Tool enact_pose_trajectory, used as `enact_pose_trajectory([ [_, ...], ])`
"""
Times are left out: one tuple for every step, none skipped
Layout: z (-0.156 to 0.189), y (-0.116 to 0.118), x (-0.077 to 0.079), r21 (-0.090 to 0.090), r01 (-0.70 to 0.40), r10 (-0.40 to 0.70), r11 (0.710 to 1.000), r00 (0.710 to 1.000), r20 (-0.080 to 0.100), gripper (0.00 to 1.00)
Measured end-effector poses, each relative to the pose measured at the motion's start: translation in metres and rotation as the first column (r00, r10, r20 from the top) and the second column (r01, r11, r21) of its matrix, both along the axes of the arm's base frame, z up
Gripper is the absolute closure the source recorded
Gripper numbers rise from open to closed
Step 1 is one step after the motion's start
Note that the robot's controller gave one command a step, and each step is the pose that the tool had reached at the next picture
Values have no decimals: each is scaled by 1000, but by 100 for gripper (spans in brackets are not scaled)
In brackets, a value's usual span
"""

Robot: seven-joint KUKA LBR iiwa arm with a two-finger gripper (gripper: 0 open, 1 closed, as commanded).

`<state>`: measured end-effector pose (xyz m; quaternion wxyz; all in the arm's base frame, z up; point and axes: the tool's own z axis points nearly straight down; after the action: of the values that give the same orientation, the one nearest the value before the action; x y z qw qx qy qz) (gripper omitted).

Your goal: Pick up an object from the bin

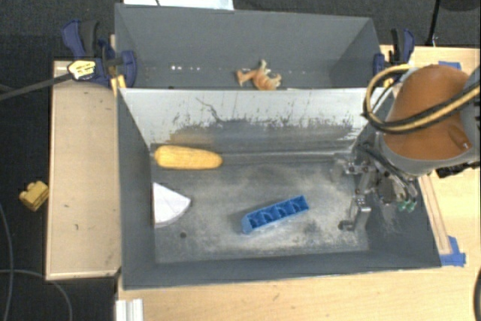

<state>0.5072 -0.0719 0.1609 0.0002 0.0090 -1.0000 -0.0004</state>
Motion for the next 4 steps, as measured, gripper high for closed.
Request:
enact_pose_trajectory([
  [-25,7,15,-1,-11,11,1000,1000,4,0],
  [-63,39,16,-2,58,-58,998,998,8,0],
  [-84,68,27,2,78,-78,997,997,0,0],
  [-91,112,-1,0,2,-2,1000,1000,1,100],
])
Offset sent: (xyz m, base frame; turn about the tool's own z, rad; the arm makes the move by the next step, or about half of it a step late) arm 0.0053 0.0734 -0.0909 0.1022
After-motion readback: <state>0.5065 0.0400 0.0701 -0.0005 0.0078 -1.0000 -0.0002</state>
